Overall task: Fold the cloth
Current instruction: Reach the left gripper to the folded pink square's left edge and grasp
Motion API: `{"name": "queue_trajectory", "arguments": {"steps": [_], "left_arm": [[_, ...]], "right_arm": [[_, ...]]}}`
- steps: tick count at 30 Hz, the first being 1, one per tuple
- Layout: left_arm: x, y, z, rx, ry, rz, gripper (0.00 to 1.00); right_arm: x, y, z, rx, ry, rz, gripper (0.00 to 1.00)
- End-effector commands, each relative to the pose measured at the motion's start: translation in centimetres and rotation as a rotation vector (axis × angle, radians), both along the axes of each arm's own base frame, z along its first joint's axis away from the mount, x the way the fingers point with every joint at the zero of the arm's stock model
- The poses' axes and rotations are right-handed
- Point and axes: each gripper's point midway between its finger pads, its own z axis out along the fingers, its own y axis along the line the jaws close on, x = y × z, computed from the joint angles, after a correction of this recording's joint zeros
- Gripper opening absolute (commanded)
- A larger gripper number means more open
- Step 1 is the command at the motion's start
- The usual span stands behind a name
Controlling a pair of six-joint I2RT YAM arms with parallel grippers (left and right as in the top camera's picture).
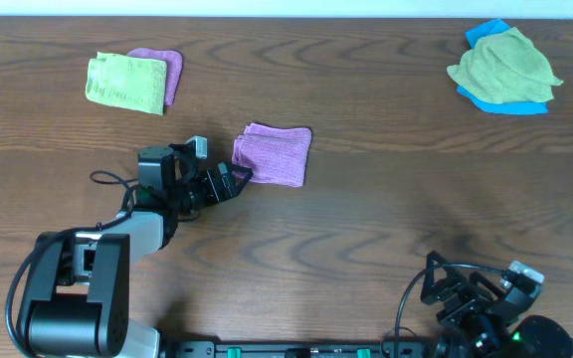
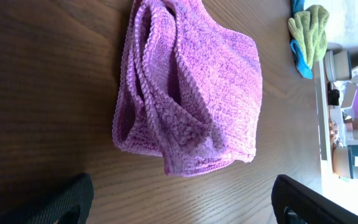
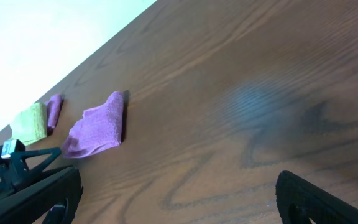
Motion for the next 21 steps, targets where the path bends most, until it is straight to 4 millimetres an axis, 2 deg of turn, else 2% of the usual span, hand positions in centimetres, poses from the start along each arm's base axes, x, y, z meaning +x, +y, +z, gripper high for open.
{"name": "queue_trajectory", "arguments": {"steps": [1, 21], "left_arm": [[-0.3, -0.5, -0.1, -0.018, 0.006, -0.026, 0.93], [0.1, -1.7, -3.2, -0.098, 0.082, -0.012, 0.92]], "right_arm": [[0.0, 0.0, 0.0, 0.014, -0.002, -0.008, 0.99], [0.0, 0.0, 0.0, 0.014, -0.002, -0.008, 0.99]]}}
